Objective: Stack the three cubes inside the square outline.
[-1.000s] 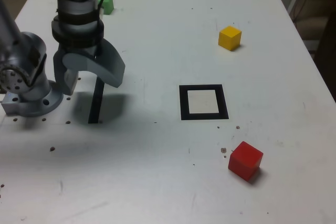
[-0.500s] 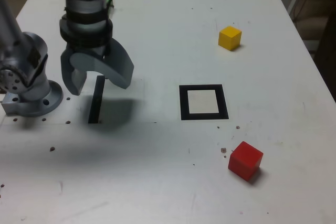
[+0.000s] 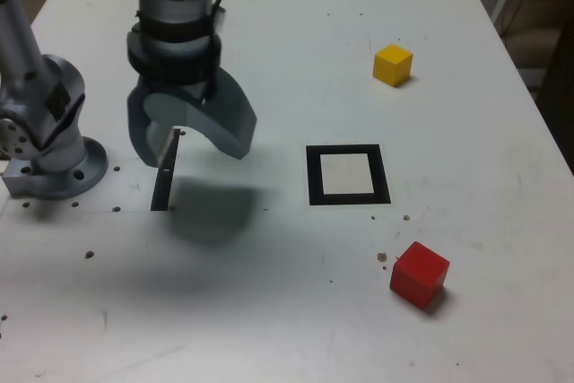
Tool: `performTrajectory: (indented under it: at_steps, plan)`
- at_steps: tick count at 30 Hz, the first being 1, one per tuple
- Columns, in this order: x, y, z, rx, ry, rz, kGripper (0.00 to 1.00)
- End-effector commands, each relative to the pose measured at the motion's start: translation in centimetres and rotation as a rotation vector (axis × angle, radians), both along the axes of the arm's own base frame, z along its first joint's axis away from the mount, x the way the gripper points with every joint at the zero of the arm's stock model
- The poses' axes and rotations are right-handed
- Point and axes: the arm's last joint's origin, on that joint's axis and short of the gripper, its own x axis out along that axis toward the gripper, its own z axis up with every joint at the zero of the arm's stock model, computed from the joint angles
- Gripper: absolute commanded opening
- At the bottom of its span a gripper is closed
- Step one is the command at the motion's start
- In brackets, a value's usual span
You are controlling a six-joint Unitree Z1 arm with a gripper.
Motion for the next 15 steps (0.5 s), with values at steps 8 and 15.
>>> performTrajectory:
  at_steps: [8,15]
  plan:
    - [2.3,-2.1,1.2,0.001,-0.006,-0.06,0.99]
    - [4.4,-4.3,2.2,0.002,-0.012,-0.12,0.99]
